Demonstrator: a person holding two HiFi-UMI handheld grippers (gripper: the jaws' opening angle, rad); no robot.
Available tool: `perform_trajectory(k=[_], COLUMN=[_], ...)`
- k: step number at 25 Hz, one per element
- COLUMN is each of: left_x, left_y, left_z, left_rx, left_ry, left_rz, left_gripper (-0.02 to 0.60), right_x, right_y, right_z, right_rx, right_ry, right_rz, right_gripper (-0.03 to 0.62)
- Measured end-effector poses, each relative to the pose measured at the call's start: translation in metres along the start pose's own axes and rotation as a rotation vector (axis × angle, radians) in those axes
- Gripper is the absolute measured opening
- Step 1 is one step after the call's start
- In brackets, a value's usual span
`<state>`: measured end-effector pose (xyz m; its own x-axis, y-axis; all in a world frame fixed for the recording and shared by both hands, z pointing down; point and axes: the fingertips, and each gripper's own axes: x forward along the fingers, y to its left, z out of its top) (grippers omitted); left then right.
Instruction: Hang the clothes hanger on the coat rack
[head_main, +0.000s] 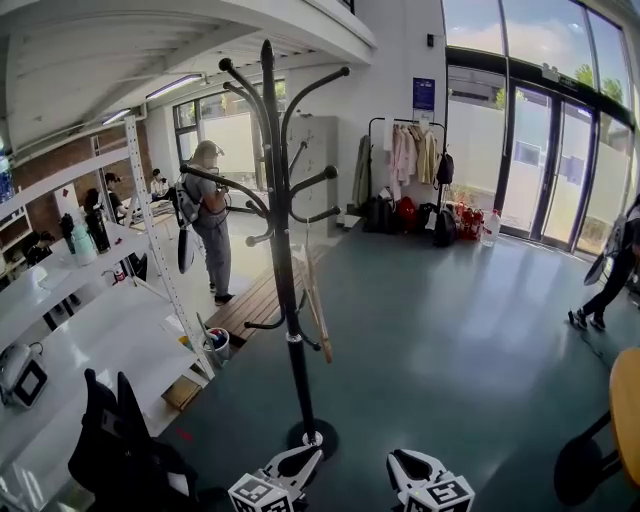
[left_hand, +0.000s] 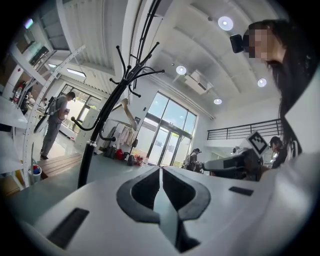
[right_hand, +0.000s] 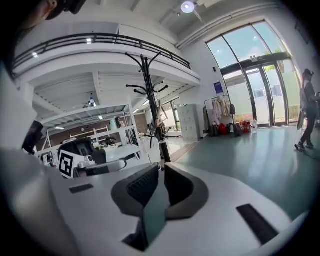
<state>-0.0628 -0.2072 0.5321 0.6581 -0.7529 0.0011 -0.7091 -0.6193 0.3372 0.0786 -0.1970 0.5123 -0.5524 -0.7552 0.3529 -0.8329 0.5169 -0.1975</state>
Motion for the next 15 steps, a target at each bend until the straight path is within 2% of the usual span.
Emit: perform_trajectory(k=[6,10,15], left_x=[-0.031,-0.064,-0.091], left_y=[-0.071,-0.107,-0.125], left_z=[-0.043,-0.07,-0.074], left_rx=[-0.031,-0.021,-0.007], left_ry=[-0.009,0.032,0.043], left_rz=[0.067,0.108,0.156], left_gripper=[0.003,0.003,0.003], right_x=[-0.06,-0.087,-0.098], right_y=[0.0,0.018,0.04], right_z=[-0.053,-0.081,-0.102], right_rx=[-0.011,-0.007,-0.014], right_ry=[0.057,0.078,0.11], right_rz=[0.055,0.107,0.155], right_gripper=[0.044,0.037,0.037])
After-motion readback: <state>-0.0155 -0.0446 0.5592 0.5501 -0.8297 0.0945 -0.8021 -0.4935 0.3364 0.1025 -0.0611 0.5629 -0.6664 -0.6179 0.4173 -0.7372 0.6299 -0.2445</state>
